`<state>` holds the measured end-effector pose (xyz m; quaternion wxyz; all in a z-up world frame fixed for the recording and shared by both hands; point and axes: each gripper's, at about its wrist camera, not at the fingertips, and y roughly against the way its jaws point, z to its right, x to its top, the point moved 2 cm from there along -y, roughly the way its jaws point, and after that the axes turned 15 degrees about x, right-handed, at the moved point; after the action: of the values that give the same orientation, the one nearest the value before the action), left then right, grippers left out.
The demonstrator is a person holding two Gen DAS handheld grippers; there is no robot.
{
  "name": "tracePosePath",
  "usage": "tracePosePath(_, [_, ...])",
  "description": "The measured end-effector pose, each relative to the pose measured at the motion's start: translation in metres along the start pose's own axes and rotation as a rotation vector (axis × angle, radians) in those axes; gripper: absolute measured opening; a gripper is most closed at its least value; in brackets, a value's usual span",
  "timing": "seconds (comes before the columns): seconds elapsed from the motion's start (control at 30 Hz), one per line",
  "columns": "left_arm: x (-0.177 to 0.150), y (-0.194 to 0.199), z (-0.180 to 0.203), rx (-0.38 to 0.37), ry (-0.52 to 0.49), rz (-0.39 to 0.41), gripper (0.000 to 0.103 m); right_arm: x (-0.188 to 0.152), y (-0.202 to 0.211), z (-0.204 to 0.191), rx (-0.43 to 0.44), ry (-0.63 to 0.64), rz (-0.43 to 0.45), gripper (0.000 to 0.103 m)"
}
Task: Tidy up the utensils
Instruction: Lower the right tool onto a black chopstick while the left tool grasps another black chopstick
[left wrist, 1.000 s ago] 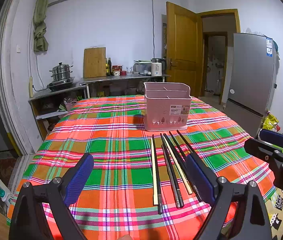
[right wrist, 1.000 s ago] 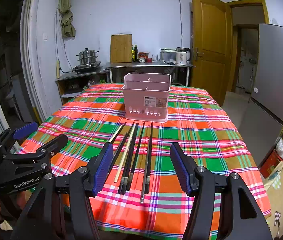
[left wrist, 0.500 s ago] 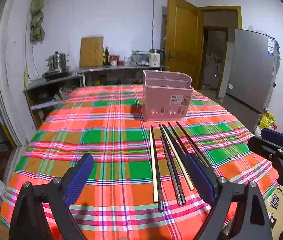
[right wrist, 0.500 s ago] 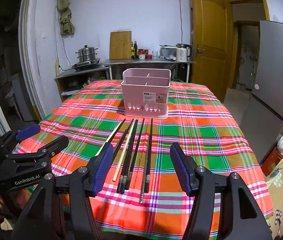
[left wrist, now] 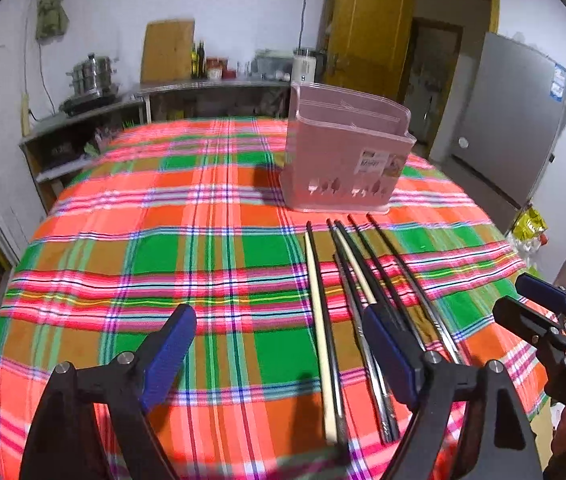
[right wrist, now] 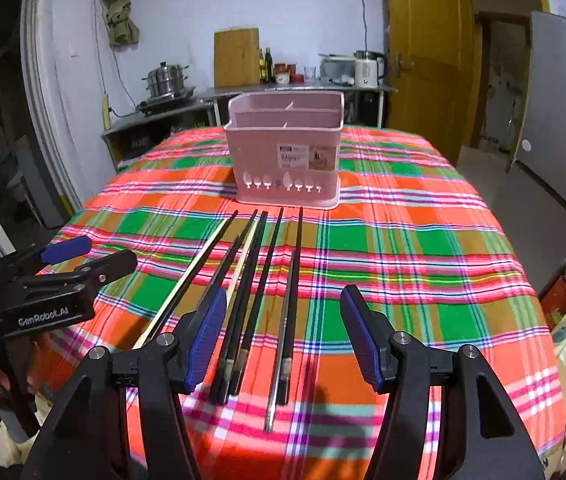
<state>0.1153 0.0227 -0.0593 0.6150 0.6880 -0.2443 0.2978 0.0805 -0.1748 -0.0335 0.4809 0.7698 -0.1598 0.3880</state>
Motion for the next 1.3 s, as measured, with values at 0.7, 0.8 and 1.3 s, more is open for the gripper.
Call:
tracePosePath(0.7, [0.06, -0.109, 0.043, -0.1, -0.118, -0.165, 0.038, 0.043, -0.106, 0.056, 0.045, -0.083, -0.148, 0.025])
tracePosePath(0.8, [0.065, -0.121, 0.051, -0.117, -0.135, -0.184, 0.032, 0.048, -0.117, 0.061, 0.061, -0.087, -0.162, 0.024])
tracePosePath(1.3, [0.082, -0.141, 0.086, -0.151, -0.214, -0.208, 0.009, 0.05, -0.145, 0.079, 0.084, -0.12, -0.21, 0.014])
